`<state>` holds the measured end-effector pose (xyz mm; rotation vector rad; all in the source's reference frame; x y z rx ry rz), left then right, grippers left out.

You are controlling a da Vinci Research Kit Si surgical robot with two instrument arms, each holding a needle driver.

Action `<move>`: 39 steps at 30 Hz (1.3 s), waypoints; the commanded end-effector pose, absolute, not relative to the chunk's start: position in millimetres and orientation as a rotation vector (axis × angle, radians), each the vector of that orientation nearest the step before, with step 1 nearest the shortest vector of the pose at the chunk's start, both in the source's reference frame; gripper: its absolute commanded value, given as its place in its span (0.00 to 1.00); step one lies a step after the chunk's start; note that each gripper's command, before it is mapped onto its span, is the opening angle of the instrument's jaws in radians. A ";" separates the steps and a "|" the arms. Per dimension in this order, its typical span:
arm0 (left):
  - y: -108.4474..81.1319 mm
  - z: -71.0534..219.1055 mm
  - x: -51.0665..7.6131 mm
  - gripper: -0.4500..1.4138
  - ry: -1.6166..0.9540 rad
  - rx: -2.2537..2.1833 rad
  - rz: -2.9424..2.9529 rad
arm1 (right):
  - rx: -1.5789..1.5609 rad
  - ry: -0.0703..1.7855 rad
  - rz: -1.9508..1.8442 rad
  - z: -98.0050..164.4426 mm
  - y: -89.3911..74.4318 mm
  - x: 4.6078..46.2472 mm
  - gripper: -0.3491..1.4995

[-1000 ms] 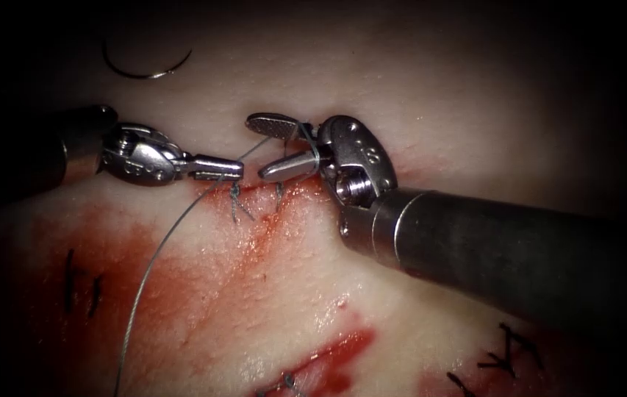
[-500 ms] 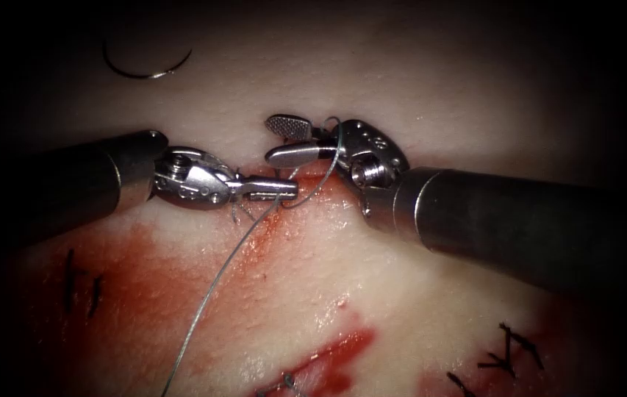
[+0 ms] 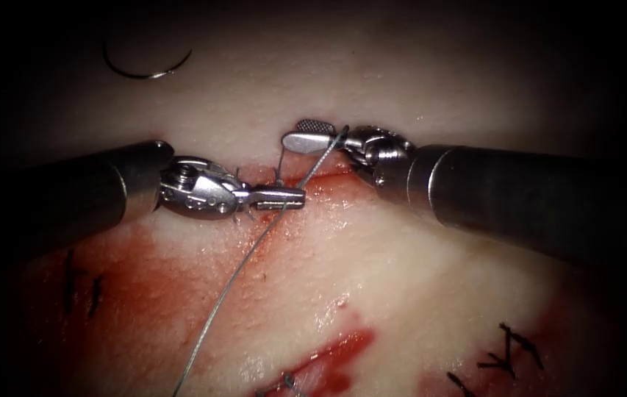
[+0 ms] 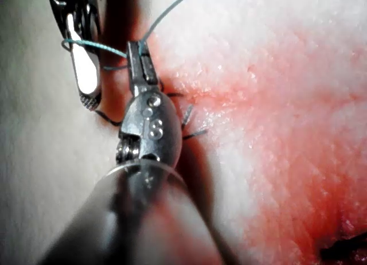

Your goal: Wound Closure

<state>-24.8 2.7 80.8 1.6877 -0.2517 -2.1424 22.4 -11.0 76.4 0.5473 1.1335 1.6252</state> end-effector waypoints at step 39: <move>2.9 81.5 -25.6 0.00 -0.203 1.667 -2.169 | 0.512 0.988 1.632 82.4 -9.9 28.6 0.51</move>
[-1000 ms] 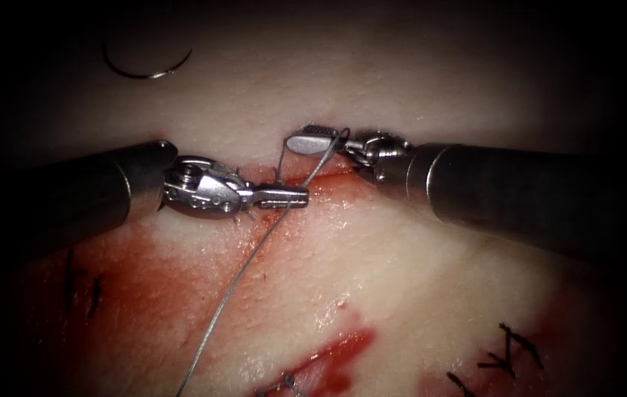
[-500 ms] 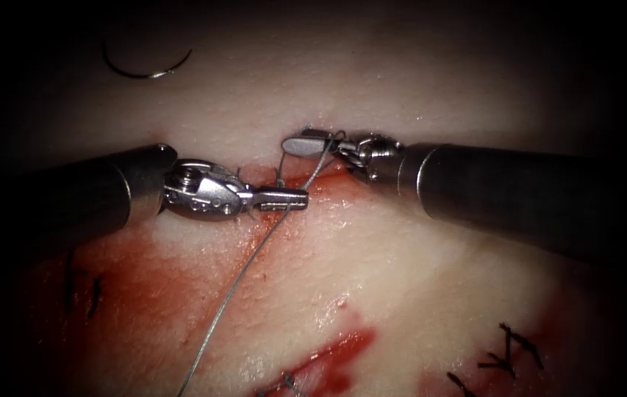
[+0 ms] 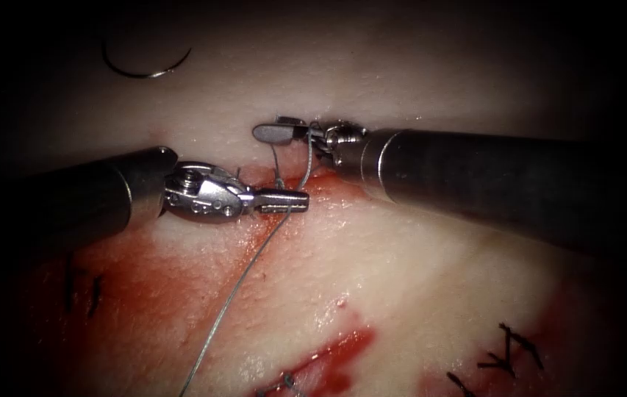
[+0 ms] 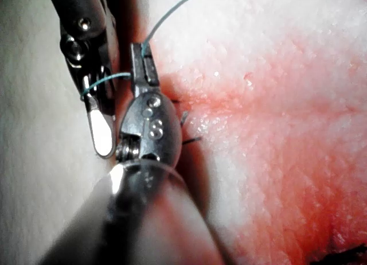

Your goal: Wound Closure

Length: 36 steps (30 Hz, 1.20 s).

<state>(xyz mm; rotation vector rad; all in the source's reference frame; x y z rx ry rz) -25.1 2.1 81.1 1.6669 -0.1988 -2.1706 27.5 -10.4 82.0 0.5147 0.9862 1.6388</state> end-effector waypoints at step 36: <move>8.1 78.4 -17.4 0.00 -0.167 1.671 -2.402 | 0.285 1.331 0.987 75.6 -13.4 26.5 0.00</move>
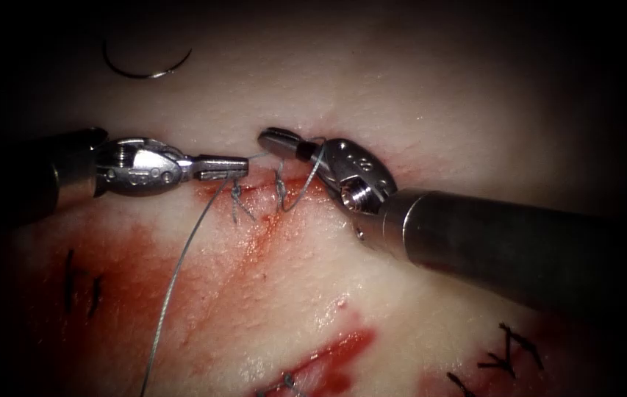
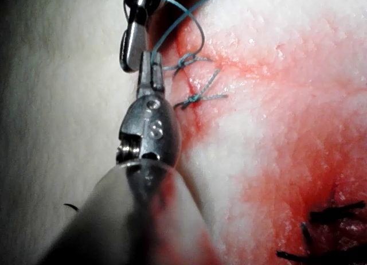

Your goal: Wound Closure

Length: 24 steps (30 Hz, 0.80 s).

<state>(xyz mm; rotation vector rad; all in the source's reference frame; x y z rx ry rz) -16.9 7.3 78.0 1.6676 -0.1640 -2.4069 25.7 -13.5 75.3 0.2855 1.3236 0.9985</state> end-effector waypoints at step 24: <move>20.6 76.2 -13.9 0.00 -0.359 1.607 -2.616 | 0.296 1.388 0.790 75.1 -18.0 24.0 0.00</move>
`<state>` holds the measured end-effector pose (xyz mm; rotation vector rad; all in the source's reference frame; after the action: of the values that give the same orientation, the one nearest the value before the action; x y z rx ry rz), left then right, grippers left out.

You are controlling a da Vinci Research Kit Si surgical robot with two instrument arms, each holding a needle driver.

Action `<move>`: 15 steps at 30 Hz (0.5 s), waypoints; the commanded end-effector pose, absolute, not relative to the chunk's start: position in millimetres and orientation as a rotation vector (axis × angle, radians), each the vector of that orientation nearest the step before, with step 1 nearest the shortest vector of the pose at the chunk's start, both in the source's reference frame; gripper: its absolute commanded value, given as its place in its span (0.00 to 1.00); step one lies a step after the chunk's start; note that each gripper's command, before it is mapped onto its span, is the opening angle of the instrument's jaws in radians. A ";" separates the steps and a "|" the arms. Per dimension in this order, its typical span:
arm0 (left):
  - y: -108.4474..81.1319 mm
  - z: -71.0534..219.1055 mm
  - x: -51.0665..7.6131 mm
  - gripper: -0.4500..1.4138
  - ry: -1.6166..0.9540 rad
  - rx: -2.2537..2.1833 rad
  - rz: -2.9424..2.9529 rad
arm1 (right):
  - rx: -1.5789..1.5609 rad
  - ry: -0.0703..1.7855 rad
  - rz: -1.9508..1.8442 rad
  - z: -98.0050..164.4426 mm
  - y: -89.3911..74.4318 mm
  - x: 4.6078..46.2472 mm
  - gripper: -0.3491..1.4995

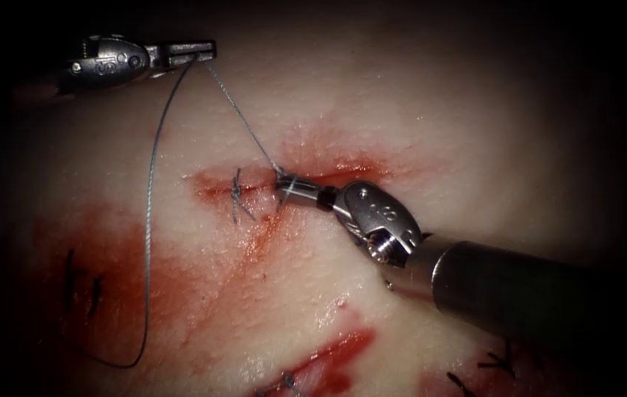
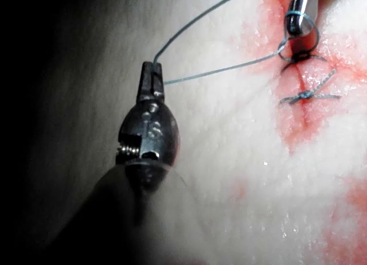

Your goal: Wound Closure

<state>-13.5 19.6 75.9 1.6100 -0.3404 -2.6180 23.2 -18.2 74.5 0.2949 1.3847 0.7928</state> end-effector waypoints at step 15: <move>30.9 75.8 -12.0 0.00 -0.774 1.395 -2.784 | 0.309 1.378 0.768 74.0 -20.3 24.0 0.00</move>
<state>-11.6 30.1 75.7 1.3914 -0.7765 -2.7891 23.2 -20.6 73.5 0.3068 1.3733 0.7651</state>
